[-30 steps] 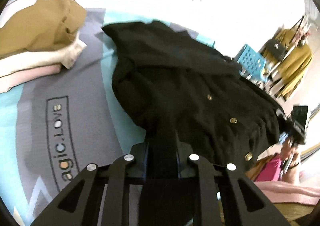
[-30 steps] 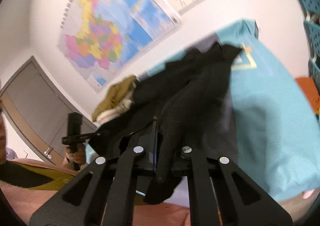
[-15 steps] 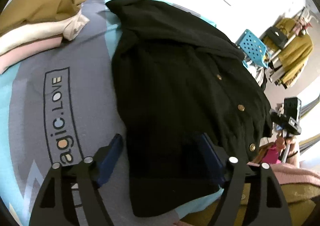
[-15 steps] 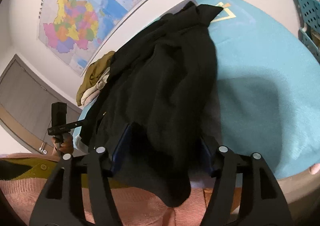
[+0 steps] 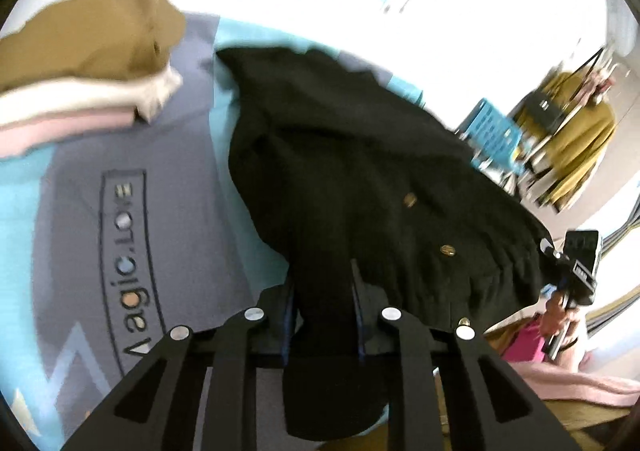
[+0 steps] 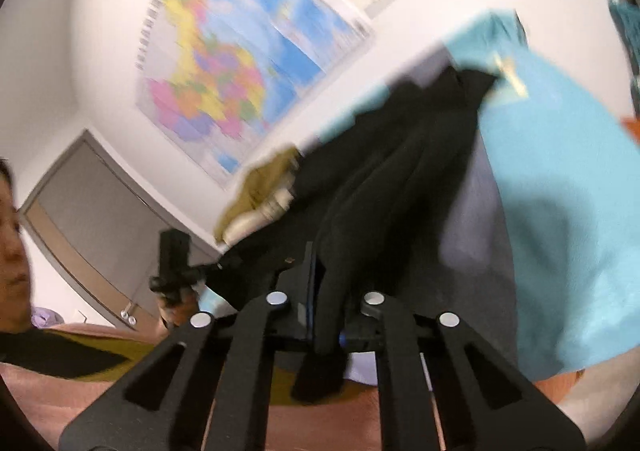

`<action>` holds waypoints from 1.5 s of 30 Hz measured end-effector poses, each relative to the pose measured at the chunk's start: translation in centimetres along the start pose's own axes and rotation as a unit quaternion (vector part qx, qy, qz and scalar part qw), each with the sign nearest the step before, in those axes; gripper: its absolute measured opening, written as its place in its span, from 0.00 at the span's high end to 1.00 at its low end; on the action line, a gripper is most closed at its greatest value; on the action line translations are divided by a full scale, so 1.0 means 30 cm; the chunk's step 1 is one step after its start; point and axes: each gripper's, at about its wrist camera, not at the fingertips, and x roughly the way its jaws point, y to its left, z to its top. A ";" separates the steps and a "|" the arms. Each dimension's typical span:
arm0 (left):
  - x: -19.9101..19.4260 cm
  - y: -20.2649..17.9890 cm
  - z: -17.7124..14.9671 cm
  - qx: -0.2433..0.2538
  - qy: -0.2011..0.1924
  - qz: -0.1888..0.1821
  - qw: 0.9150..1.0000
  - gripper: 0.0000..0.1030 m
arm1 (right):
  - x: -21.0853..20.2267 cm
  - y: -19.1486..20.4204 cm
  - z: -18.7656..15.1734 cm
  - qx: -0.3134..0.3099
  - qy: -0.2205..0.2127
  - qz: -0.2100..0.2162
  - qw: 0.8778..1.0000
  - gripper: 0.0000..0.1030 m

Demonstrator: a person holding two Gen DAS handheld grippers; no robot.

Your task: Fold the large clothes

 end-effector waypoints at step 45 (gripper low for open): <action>0.393 0.179 0.924 -0.114 0.099 0.031 0.988 0.72 | 0.542 -0.569 0.737 0.240 -0.018 -0.102 0.965 0.87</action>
